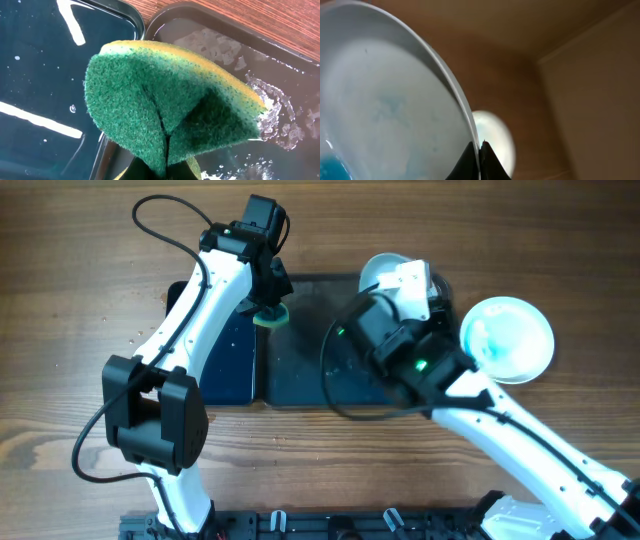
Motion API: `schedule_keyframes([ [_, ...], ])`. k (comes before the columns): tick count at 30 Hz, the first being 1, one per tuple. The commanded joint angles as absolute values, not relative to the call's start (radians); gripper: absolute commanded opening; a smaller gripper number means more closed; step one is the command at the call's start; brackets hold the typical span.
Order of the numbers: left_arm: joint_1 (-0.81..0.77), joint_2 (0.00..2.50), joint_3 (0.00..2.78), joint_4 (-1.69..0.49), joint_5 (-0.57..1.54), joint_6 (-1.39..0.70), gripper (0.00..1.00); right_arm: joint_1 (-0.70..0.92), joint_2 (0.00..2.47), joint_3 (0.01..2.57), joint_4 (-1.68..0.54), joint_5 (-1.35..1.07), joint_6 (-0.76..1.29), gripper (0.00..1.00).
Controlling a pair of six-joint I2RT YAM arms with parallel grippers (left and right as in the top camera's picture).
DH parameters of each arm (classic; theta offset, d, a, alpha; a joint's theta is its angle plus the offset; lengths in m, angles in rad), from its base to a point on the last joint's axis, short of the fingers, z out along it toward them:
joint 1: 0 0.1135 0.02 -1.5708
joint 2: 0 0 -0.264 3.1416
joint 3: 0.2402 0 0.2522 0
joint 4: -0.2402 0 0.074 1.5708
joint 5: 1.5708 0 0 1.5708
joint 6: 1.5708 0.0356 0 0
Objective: Clean dirty plates on tray and stack at the side
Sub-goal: 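Carry the third plate right and stack it on the plate pile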
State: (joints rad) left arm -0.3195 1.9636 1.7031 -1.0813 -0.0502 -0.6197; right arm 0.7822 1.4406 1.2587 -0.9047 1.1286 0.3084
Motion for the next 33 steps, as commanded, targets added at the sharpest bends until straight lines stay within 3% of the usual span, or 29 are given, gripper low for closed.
schedule_keyframes([
  [1,-0.318,1.960,1.713,-1.083,-0.037,-0.633,0.04,0.881,1.415,1.260,-0.890,1.519,0.277,0.04],
  [9,-0.318,1.960,1.713,-1.083,-0.038,-0.633,0.04,0.919,1.415,1.260,-0.823,1.496,0.213,0.04],
  [13,-0.318,1.960,1.713,-1.083,-0.038,-0.633,0.04,0.887,1.415,1.260,-0.838,1.139,0.233,0.04],
  [15,-0.318,1.960,1.713,-1.087,-0.038,-0.633,0.04,0.827,1.415,1.258,-0.872,0.944,0.334,0.04],
  [19,-0.318,1.960,1.713,-1.092,-0.038,-0.633,0.04,0.590,1.415,1.255,-0.876,0.470,0.366,0.04],
  [23,-0.318,1.960,1.713,-1.092,-0.038,-0.633,0.04,0.242,1.416,1.255,-0.867,0.030,0.357,0.04],
  [29,-0.318,1.960,1.713,-1.092,-0.038,-0.633,0.04,-0.238,1.422,1.254,-0.923,-0.098,0.366,0.04],
  [33,-0.318,1.960,1.713,-1.091,-0.038,-0.633,0.04,-0.437,1.470,1.226,-0.929,-0.032,0.369,0.04],
])
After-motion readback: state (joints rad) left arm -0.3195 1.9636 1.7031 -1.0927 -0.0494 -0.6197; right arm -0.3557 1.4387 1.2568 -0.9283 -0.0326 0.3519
